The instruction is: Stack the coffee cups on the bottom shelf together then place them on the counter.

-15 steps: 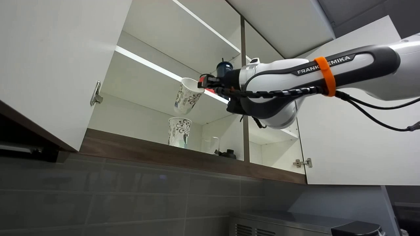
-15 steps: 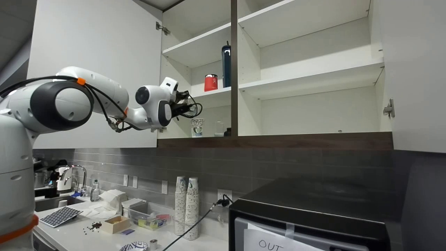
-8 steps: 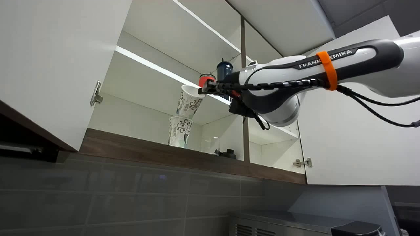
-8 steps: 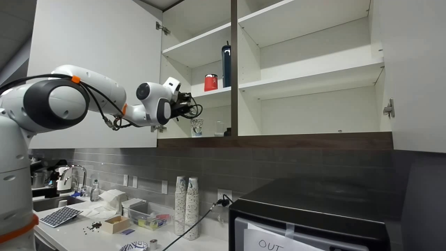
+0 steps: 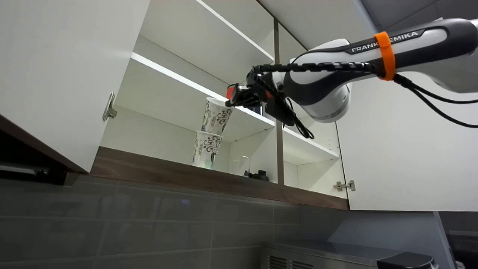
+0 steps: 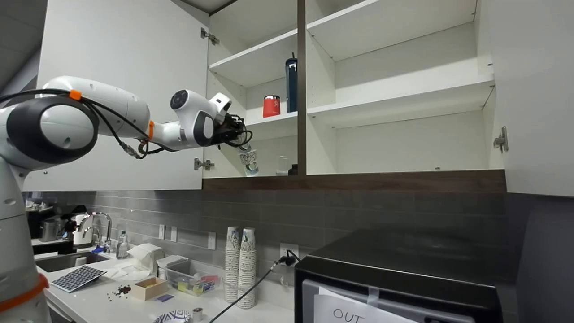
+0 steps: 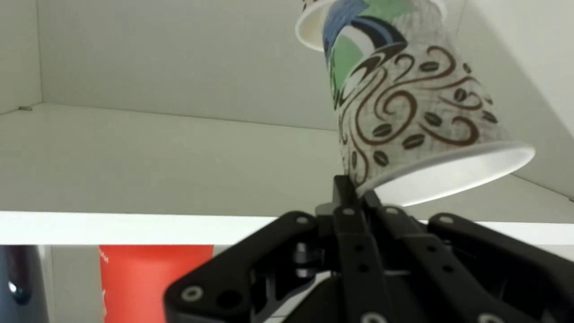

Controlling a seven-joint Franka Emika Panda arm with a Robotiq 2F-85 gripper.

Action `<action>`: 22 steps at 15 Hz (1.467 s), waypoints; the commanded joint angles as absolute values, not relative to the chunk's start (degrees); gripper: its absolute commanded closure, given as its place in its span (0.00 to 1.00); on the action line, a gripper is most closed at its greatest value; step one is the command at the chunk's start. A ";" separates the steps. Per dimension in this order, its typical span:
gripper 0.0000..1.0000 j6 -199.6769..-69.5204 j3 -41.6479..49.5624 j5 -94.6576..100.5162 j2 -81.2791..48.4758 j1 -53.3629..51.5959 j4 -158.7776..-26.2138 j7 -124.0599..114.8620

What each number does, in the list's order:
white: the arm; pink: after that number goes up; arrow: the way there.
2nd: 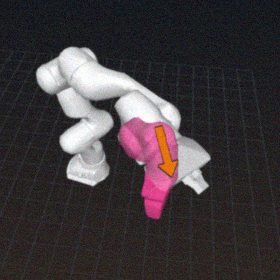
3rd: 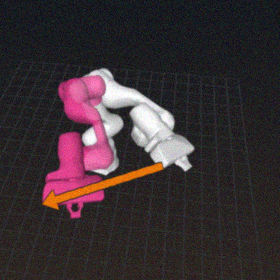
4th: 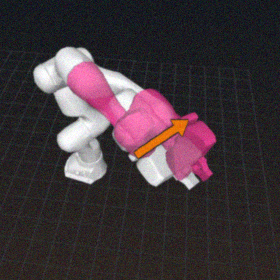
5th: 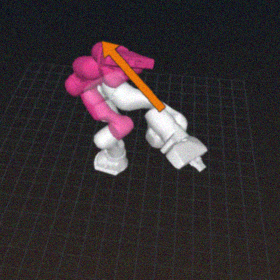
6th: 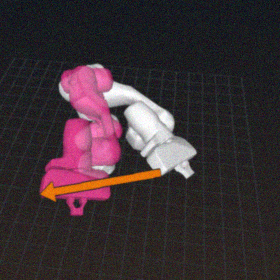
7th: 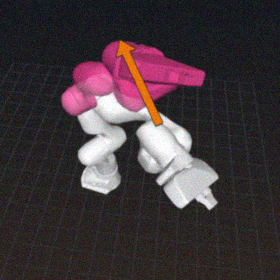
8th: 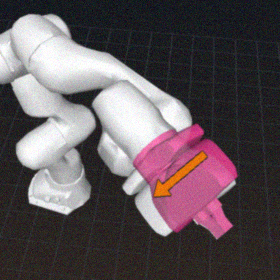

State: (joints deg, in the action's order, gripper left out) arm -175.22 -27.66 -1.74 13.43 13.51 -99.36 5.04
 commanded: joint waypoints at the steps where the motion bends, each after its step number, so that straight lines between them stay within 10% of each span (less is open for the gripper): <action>1: 0.99 -166.64 -30.02 -1.95 12.07 14.56 -94.50 -0.44; 13: 0.99 -159.95 -38.01 19.16 6.48 23.62 -86.74 -21.40; 15: 0.69 -158.85 -38.87 21.81 5.21 23.74 -85.59 -23.10; 22: 0.19 -153.82 -40.04 27.93 2.64 23.13 -82.17 -29.85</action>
